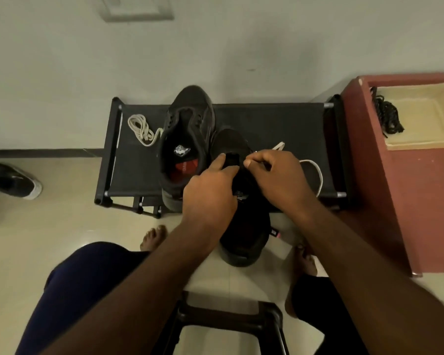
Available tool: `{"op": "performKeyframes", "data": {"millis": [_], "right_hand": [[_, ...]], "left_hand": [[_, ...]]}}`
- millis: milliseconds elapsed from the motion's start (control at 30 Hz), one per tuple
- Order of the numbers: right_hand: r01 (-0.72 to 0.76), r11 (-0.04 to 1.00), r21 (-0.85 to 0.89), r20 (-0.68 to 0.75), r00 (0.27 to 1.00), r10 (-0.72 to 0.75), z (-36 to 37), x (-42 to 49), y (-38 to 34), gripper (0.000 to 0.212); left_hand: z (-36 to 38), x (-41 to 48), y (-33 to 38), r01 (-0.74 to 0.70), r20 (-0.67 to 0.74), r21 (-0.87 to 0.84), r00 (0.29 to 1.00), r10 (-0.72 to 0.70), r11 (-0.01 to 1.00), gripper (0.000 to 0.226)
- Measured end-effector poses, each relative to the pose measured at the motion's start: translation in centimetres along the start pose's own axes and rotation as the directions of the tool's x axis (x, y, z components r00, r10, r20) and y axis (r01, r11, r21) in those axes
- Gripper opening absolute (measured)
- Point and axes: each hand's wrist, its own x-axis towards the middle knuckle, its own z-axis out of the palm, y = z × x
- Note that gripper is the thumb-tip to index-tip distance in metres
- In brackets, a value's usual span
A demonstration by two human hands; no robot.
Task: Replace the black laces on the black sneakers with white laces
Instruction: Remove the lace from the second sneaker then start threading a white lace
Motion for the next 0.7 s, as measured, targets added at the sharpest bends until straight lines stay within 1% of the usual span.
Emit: {"op": "performKeyframes", "data": {"millis": [100, 167, 233, 333, 433, 500, 533, 567, 600, 700], "right_hand": [[0.005, 1.000, -0.008, 0.043, 0.999, -0.005, 0.3, 0.0, -0.1, 0.017], [0.018, 1.000, -0.020, 0.061, 0.998, -0.016, 0.7, 0.3, -0.1, 0.020], [0.022, 1.000, -0.018, 0.052, 0.998, -0.021, 1.0, 0.6, 0.1, 0.016], [-0.034, 0.999, 0.038, 0.035, 0.999, 0.033, 1.0, 1.1, 0.5, 0.015], [-0.127, 0.979, 0.160, 0.041, 0.992, 0.122, 0.8, 1.2, 0.4, 0.013], [-0.154, 0.963, 0.221, 0.028, 0.988, 0.151, 0.7, 1.3, 0.3, 0.013], [-0.147, 0.966, 0.214, 0.018, 0.989, 0.146, 0.6, 1.3, 0.4, 0.010], [-0.133, 0.973, 0.190, 0.009, 0.991, 0.134, 0.5, 1.4, 0.5, 0.007], [-0.119, 0.981, 0.153, 0.003, 0.993, 0.120, 0.5, 1.4, 0.6, 0.009], [-0.067, 0.997, 0.042, -0.029, 0.997, 0.068, 0.7, 1.5, 1.0, 0.013]], "left_hand": [[0.3, 0.2, 0.0, 0.009, 0.031, 0.089, 0.999, -0.012, 0.996, 0.043], [0.4, 0.3, -0.1, 0.022, 0.026, 0.104, 0.999, -0.024, 0.994, 0.039], [0.7, 0.5, 0.0, -0.007, 0.037, 0.099, 0.999, 0.004, 0.995, 0.039], [1.4, 1.0, 0.3, -0.091, 0.051, 0.077, 0.995, 0.088, 0.993, 0.035], [1.3, 1.5, -0.3, -0.074, 0.034, 0.020, 0.997, 0.074, 0.997, 0.032], [1.5, 1.5, -0.5, -0.088, 0.040, 0.035, 0.995, 0.087, 0.995, 0.043], [1.6, 1.4, -0.4, -0.103, 0.057, 0.062, 0.993, 0.099, 0.993, 0.052], [1.8, 1.3, -0.3, -0.112, 0.067, 0.089, 0.992, 0.106, 0.990, 0.060], [2.0, 1.2, -0.3, -0.115, 0.068, 0.110, 0.992, 0.108, 0.987, 0.064], [2.6, 1.1, -0.4, -0.108, 0.068, 0.122, 0.993, 0.101, 0.987, 0.069]]}}
